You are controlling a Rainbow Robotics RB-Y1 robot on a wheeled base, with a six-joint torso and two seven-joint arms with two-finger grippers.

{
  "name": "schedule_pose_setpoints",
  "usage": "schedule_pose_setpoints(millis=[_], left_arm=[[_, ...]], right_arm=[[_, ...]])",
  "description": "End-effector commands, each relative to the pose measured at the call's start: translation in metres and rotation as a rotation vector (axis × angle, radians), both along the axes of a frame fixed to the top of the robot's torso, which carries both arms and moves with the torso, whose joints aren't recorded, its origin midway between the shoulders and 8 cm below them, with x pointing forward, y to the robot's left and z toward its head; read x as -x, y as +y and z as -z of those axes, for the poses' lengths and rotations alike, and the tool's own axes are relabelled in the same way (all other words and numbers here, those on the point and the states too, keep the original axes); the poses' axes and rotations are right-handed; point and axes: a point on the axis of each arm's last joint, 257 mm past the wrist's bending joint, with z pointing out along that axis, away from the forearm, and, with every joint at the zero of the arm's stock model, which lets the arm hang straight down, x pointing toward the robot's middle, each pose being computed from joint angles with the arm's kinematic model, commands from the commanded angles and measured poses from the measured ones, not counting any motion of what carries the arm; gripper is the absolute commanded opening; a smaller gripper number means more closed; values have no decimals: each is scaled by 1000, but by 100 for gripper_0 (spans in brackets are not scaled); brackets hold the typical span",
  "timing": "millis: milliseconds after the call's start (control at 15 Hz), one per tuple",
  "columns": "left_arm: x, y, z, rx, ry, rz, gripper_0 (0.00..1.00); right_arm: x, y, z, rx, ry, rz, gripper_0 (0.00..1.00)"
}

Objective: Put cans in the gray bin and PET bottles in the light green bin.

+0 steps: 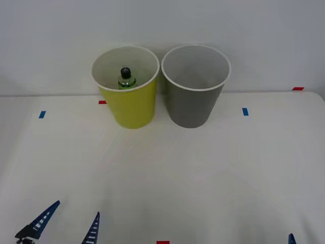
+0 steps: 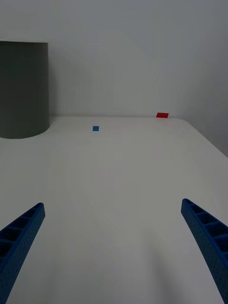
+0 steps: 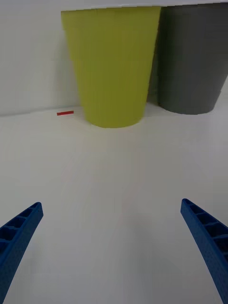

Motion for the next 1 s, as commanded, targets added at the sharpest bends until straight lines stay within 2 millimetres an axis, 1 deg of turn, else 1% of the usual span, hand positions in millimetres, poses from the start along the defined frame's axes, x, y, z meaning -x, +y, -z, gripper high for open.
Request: schedule_pose_setpoints(millis=[67, 200, 333, 467, 667, 800, 933, 1000], left_arm=[[17, 8, 17, -112, -28, -14, 100], [20, 13, 21, -192, -33, -37, 100], [33, 13, 22, -231, -33, -42, 100], [43, 15, 20, -209, -30, -53, 100], [52, 27, 19, -183, -16, -85, 100], [62, 34, 17, -150, -7, -113, 100], [73, 35, 16, -127, 9, -128, 100], [78, 34, 11, -108, 5, -136, 100]], right_arm=[[0, 0, 0, 0, 0, 0, 100], [0, 0, 0, 0, 0, 0, 100], [0, 0, 0, 0, 0, 0, 100], [0, 0, 0, 0, 0, 0, 100], [0, 0, 0, 0, 0, 0, 100], [0, 0, 0, 0, 0, 0, 100], [0, 0, 0, 0, 0, 0, 100], [0, 0, 0, 0, 0, 0, 100]])
